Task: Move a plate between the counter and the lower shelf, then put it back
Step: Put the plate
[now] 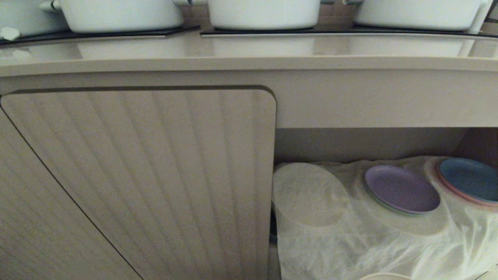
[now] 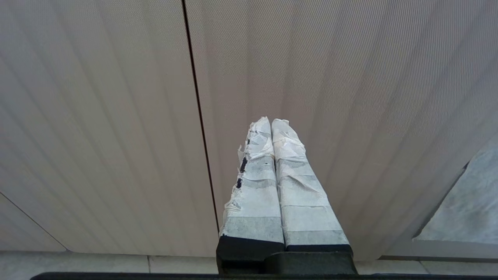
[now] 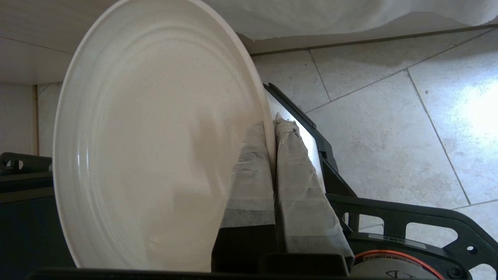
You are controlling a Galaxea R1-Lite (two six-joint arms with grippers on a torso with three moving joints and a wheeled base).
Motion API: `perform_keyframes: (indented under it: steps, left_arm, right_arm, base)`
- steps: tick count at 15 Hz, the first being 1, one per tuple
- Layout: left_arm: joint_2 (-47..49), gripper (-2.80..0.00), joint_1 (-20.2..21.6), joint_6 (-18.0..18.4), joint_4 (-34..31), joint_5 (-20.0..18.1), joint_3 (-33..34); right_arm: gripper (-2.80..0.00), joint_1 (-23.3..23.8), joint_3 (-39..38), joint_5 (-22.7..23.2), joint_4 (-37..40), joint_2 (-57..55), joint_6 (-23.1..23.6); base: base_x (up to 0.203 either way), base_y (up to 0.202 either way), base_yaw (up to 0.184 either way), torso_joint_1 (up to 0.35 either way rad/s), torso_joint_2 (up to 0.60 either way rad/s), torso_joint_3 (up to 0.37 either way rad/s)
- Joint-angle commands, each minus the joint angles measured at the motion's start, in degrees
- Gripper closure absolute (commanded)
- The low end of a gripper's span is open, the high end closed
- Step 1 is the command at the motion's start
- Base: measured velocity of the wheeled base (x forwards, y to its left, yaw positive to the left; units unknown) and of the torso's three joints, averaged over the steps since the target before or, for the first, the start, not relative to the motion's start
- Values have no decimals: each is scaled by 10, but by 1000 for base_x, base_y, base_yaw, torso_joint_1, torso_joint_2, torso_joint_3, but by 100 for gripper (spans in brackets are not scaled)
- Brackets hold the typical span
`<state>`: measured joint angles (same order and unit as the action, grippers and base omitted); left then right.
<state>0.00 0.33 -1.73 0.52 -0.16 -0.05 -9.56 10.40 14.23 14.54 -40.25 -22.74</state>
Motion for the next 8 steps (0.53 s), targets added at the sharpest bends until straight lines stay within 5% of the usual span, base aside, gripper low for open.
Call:
perform_keyframes:
  steps: [1, 8]
  left_arm:
    - [0, 0, 0, 1, 0, 0, 0]
    - [0, 0, 0, 7, -1, -1, 0]
  right_arm:
    - [0, 0, 0, 1, 1, -1, -1]
    - [0, 0, 0, 1, 1, 0, -1]
  base:
    - [0, 0, 0, 0, 0, 0]
    - [0, 0, 0, 0, 0, 0]
